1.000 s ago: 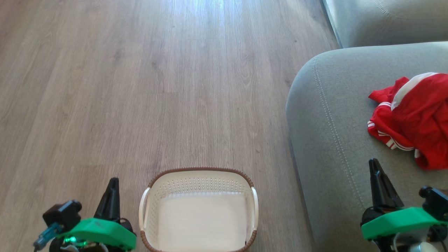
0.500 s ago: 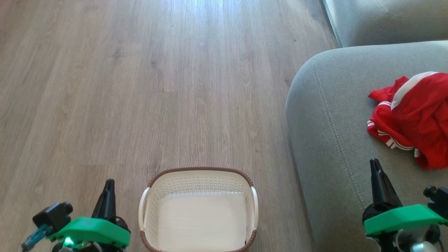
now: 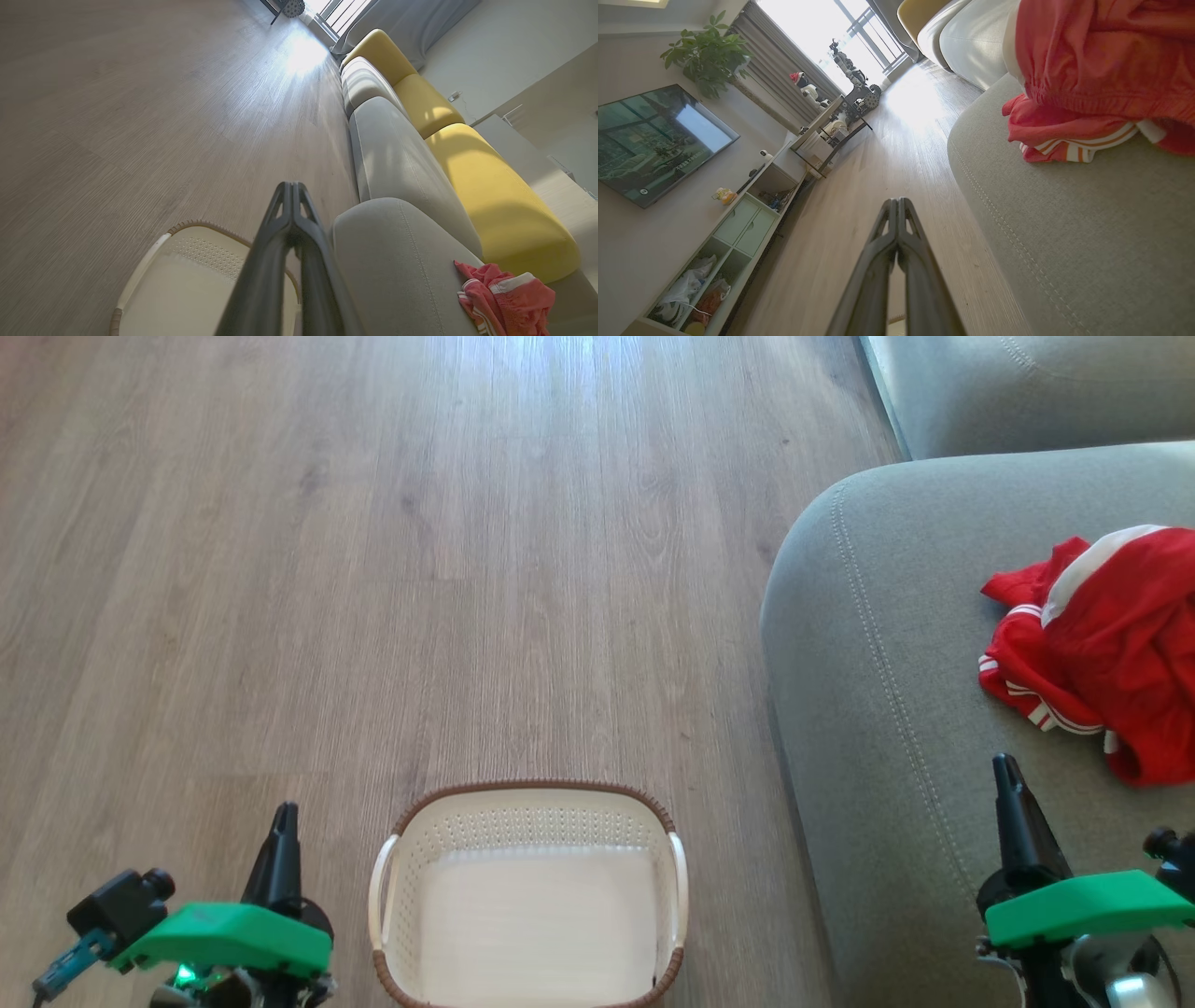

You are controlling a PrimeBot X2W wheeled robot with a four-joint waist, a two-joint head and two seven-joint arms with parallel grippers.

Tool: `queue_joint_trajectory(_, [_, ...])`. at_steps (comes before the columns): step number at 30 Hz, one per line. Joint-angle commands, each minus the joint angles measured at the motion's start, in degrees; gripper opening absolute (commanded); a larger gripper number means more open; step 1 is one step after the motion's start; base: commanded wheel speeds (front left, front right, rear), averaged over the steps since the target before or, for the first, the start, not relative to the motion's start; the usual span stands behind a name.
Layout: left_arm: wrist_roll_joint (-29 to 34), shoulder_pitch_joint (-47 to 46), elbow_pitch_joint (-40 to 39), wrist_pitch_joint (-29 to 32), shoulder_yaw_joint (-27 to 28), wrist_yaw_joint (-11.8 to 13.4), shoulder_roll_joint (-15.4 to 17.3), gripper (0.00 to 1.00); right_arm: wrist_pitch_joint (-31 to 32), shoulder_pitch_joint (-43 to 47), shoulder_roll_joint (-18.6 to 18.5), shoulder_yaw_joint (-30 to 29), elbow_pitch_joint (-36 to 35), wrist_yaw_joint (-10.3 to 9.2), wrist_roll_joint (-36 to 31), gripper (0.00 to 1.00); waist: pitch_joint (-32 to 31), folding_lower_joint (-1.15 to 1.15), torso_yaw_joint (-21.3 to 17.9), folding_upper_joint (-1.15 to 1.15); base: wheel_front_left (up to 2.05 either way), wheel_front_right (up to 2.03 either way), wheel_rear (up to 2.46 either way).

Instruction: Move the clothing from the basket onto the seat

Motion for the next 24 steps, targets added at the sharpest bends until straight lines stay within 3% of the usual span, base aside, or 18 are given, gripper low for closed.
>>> queue_joint_trajectory(1, [-1.6, -3.2, -1.6, 0.5, 2.0, -0.6, 0.2, 0.0, 0.5, -3.2, -0.3, 0.1, -1.4, 0.0, 1.9, 0.0, 0.0, 0.0, 0.0, 0.0, 0.0, 0.0, 0.0])
queue_joint_trajectory(24, [-14.5, -4.6, -1.3, 4.3, 5.3, -2.3, -1.2, 0.0, 4.2, -5.0, 0.5, -0.8, 0.4, 0.0, 15.7, 0.0, 0.2, 0.0, -0.2, 0.0, 0.0, 0.0, 0.0])
